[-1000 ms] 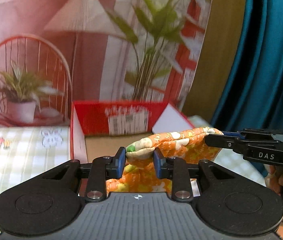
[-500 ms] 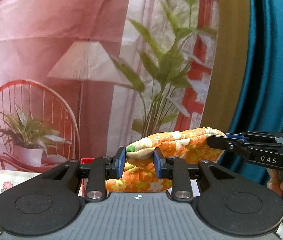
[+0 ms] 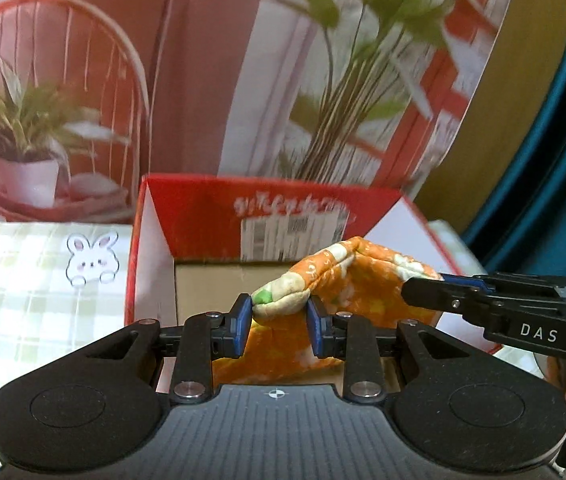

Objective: Organize soft objects
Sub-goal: 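Lift the orange cloth with the left tool and lower it into the red box, then open the left tool and withdraw it from the box, then grasp the white tissue bundle beside the box with the left tool, then carry the white bundle into the red box and release it, then lower the left tool and grasp the clear plastic bag with black item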

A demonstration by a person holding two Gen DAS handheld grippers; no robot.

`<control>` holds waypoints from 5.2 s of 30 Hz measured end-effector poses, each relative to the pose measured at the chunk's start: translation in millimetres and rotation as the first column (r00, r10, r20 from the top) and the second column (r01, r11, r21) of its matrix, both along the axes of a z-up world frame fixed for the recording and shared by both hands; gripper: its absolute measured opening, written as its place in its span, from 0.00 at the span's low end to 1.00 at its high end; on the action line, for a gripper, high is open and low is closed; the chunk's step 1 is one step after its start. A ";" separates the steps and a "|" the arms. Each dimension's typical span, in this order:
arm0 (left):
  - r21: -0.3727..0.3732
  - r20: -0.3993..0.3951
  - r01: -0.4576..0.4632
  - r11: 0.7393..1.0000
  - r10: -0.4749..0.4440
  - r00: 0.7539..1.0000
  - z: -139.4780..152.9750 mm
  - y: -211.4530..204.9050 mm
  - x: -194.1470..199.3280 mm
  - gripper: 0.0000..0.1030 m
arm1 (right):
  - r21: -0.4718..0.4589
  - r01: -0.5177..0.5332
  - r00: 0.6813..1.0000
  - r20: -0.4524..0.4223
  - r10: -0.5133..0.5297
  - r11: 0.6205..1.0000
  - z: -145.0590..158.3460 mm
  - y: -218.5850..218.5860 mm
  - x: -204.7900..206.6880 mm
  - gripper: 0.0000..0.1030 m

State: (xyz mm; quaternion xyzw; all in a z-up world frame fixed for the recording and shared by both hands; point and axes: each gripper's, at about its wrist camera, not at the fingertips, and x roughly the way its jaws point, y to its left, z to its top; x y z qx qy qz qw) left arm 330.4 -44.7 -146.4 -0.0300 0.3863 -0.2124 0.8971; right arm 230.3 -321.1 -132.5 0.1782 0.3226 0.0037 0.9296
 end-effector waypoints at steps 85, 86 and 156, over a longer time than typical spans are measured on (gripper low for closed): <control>-0.125 -0.186 -0.042 0.991 0.019 0.982 -68.4 39.5 -67.0 0.13 | 0.118 -0.017 0.981 -0.192 0.040 0.993 -114.8 -37.5 -91.9 0.19; -0.128 -0.178 -0.042 0.991 0.018 0.984 -67.1 39.1 -68.7 0.13 | 0.120 -0.013 0.982 -0.186 0.035 0.993 -114.1 -37.1 -93.5 0.16; -0.105 0.070 -0.074 0.992 0.082 0.994 10.7 63.5 -103.0 0.45 | -0.142 0.059 0.997 0.066 -0.050 0.988 -4.4 -7.3 -98.4 0.24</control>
